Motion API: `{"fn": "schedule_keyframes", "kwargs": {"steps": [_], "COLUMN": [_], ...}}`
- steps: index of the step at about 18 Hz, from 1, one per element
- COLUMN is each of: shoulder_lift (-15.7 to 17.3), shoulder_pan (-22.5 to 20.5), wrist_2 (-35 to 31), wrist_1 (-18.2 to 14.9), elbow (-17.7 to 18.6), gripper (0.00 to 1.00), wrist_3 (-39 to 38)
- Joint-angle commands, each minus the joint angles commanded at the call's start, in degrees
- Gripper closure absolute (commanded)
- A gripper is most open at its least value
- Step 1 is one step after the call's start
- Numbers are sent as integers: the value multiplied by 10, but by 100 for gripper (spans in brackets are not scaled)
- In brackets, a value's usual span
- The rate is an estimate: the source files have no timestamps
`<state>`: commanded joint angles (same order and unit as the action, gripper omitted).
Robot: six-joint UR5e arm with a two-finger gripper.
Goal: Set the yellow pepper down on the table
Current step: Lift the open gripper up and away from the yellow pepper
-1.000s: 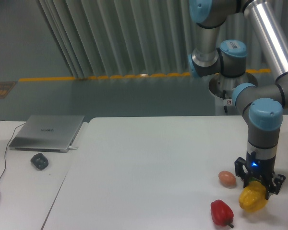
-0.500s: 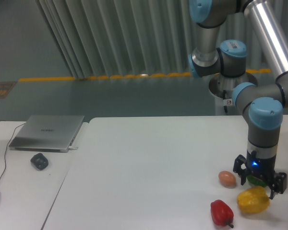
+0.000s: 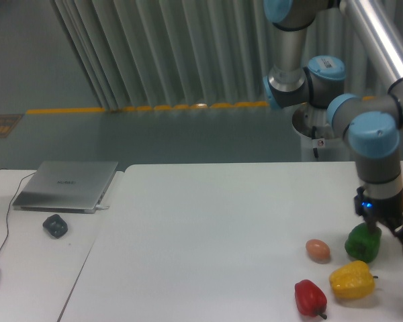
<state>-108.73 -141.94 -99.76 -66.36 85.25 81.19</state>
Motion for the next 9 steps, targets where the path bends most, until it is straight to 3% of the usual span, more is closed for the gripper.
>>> {"fn": "schedule_keyframes", "kwargs": {"steps": [4,9], "shoulder_lift": [18,27], "shoulder_pan": [-18,-41], "wrist_2": [0,1], "wrist_1": [-18,-28], "elbow": [-1,5], "gripper": [0,0], "wrist_3": [65,73]}}
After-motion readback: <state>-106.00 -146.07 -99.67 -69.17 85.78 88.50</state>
